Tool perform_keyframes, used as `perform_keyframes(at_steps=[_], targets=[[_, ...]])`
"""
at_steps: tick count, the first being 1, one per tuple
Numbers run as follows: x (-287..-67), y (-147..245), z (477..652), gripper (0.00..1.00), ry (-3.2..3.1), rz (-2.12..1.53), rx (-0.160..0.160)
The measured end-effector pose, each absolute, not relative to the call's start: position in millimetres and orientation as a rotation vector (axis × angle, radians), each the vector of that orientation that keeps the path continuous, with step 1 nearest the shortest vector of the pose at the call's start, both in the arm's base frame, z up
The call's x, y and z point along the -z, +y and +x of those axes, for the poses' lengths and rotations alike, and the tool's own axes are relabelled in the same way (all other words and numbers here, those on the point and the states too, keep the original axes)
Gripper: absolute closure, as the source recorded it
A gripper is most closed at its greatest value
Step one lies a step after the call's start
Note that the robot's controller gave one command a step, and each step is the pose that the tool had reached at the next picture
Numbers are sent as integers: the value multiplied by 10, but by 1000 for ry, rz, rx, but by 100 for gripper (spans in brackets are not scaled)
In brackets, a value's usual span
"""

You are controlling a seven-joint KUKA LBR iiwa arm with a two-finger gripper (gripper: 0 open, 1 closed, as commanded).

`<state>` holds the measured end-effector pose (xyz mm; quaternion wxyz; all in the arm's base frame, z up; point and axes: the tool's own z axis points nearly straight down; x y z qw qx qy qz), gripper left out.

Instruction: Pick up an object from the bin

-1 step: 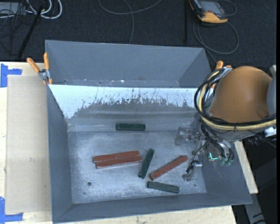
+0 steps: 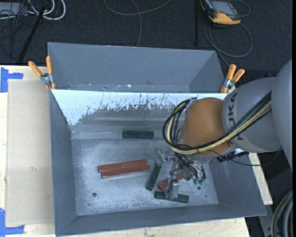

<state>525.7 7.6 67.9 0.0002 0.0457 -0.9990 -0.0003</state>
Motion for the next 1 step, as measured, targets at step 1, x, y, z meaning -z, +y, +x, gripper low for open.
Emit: perform_keyframes(at_steps=[1], targets=[[-708, -427, 5271, 0, -3079, 647, -2]])
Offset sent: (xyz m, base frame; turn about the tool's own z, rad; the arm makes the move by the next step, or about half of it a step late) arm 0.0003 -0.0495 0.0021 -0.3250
